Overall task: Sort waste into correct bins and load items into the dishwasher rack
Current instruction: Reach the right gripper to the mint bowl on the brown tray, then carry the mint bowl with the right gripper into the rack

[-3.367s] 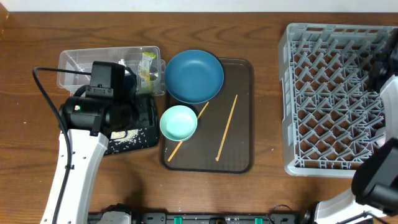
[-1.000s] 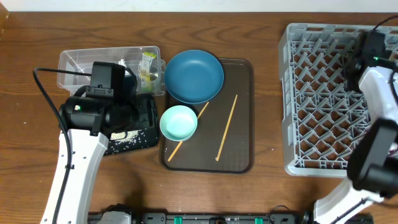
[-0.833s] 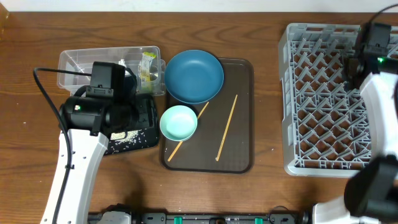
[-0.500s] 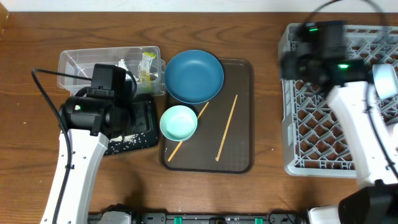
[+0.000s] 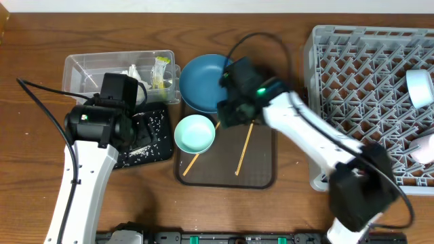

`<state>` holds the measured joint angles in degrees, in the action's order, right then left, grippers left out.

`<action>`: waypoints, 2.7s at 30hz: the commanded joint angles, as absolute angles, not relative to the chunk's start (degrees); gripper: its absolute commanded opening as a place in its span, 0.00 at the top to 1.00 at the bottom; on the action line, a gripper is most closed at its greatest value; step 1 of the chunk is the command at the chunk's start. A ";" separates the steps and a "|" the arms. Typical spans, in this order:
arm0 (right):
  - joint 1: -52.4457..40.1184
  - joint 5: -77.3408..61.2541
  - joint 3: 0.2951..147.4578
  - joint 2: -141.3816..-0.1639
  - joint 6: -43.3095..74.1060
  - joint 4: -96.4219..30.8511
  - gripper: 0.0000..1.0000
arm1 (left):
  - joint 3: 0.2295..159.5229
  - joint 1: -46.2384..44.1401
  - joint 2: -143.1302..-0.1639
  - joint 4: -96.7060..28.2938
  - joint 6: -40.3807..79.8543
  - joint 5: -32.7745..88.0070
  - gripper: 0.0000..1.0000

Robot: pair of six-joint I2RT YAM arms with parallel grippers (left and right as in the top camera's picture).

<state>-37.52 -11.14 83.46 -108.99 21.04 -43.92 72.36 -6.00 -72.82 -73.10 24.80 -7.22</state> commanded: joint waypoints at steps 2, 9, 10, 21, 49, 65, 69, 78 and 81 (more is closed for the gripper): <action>-41.01 -6.11 83.42 -112.95 28.42 -43.64 0.49 | 72.31 -5.69 -72.97 -73.34 26.24 -9.50 0.16; -43.33 -4.89 83.42 -116.95 30.28 -42.30 0.55 | 72.31 -5.69 -72.97 -73.30 26.24 -9.52 0.15; -43.33 -4.73 83.42 -117.01 30.41 -42.46 0.59 | 72.31 -5.69 -72.97 -73.30 26.24 -9.52 0.16; -39.51 1.76 83.48 -112.53 31.18 -46.57 0.99 | 72.31 -5.69 -72.97 -73.30 26.24 -9.50 0.16; -2.96 61.52 83.46 -87.66 17.50 -44.03 0.99 | 72.31 -5.69 -72.97 -72.79 26.26 -9.50 0.15; 9.63 65.14 83.46 -91.57 -1.26 -21.82 0.99 | 72.31 -5.69 -72.97 -72.62 26.26 -9.50 0.15; 10.13 71.37 83.46 -96.29 -10.96 -10.55 0.99 | 72.31 -5.69 -72.97 -72.62 26.26 -9.50 0.15; 10.02 76.97 83.46 -108.97 -26.92 11.07 0.99 | 72.31 -5.69 -72.97 -72.62 26.26 -9.50 0.15; 9.56 76.95 83.46 -112.79 -28.01 12.82 0.99 | 72.31 -5.69 -72.97 -72.62 26.26 -9.47 0.15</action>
<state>9.67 74.63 83.42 -110.08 -23.42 11.90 72.34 -6.00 -72.86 -72.40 25.56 -8.19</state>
